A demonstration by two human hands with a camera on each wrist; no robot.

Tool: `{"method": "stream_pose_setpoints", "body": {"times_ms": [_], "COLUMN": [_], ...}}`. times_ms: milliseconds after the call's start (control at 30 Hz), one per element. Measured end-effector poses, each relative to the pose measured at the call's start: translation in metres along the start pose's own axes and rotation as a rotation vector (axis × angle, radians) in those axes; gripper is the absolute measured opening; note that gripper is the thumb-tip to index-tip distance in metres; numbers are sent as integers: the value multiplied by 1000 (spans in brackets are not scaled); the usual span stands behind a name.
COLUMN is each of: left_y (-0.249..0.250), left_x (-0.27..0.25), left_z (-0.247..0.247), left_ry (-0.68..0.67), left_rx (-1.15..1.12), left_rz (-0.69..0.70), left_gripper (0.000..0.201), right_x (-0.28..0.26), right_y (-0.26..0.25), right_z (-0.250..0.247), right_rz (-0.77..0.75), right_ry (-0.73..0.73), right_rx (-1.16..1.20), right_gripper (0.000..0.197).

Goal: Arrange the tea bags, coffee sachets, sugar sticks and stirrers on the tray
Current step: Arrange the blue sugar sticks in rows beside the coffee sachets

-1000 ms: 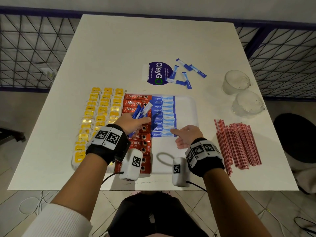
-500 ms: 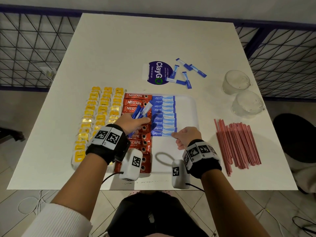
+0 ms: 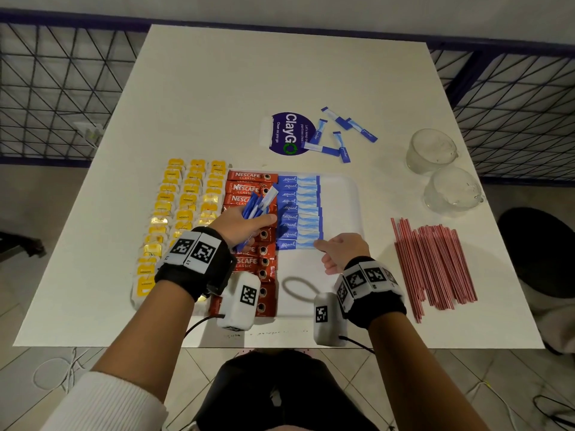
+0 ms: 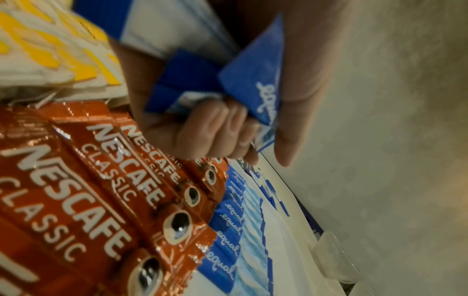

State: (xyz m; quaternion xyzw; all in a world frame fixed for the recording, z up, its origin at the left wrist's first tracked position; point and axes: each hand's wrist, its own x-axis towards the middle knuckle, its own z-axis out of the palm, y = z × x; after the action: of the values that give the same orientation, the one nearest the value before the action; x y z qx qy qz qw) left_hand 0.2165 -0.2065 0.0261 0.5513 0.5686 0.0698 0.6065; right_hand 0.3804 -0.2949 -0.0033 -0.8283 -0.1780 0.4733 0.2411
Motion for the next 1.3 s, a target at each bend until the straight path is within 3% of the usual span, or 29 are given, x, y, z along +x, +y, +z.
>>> {"method": "stream_pose_setpoints", "body": {"times_ms": [200, 333, 533, 600, 733, 900, 1100, 1300], "left_y": [-1, 3, 7, 7, 7, 4, 6, 8], "left_x": [1, -3, -13, -15, -17, -16, -19, -23], "left_z": [4, 19, 37, 39, 40, 31, 19, 19], "left_ry": [-158, -238, -268, -285, -282, -322, -265, -168], "left_rx": [-59, -178, -231, -230, -186, -197, -169, -105], "left_rz": [43, 56, 123, 134, 122, 37, -40, -20], "left_gripper": [11, 14, 14, 15, 20, 5, 9, 16], "right_x": [-10, -22, -28, -28, -30, -21, -17, -16], "right_y": [-7, -20, -21, -19, -19, -14, -9, -5], "right_z": [-10, -8, -8, -10, -12, -16, -21, -25], "right_rz": [-90, -212, -323, -320, -304, -337, -303, -331], "right_ry": [-23, -180, -243, -242, -272, -186, -194, -248], "right_rx": [210, 396, 368, 402, 495, 533, 700, 526], "right_gripper": [25, 16, 6, 14, 14, 14, 11, 8]}}
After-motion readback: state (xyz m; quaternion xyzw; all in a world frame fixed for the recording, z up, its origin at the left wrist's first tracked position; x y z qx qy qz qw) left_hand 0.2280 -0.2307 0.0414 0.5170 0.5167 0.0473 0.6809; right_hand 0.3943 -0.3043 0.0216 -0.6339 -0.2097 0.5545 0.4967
